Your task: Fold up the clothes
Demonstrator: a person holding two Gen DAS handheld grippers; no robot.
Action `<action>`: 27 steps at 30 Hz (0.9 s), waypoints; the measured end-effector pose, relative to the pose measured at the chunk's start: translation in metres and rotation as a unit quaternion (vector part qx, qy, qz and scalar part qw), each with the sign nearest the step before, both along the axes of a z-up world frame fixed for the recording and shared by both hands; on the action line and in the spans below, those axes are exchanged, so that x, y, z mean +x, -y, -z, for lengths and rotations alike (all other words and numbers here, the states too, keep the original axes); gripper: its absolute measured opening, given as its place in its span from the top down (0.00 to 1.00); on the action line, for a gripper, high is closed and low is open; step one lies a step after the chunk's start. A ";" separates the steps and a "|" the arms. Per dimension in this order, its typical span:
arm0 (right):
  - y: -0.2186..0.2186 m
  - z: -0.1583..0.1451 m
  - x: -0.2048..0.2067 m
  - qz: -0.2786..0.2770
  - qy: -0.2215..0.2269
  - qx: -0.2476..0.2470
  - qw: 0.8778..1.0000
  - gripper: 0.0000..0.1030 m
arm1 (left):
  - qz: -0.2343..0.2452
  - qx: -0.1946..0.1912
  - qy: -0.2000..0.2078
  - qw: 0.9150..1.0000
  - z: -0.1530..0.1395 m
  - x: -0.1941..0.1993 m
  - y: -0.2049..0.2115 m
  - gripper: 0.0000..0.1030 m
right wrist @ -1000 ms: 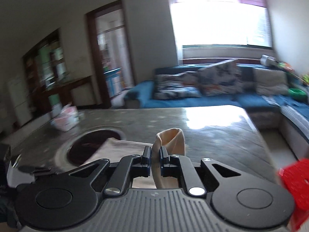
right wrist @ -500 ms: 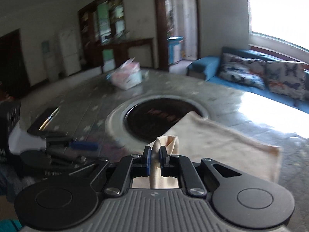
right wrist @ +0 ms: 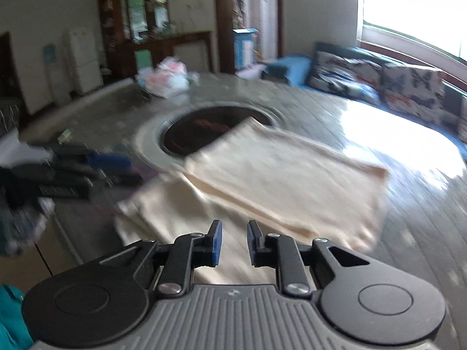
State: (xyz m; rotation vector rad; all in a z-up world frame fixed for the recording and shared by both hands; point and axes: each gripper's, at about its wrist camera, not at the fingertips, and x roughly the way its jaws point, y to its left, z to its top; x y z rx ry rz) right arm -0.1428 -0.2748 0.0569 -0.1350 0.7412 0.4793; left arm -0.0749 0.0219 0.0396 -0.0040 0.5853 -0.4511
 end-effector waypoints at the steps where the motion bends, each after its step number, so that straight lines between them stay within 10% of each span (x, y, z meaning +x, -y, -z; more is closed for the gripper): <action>1: 0.009 0.004 -0.005 0.010 -0.006 -0.003 1.000 0.83 | 0.012 0.002 0.000 1.000 0.001 0.000 0.005 0.55; 8: 0.031 0.014 -0.009 0.036 -0.010 -0.005 0.999 0.83 | 0.069 0.031 -0.010 0.997 0.015 0.004 0.038 0.58; 27: 0.048 0.038 0.030 0.065 -0.003 -0.005 0.998 0.82 | 0.032 0.062 -0.031 0.997 0.026 0.040 0.034 0.62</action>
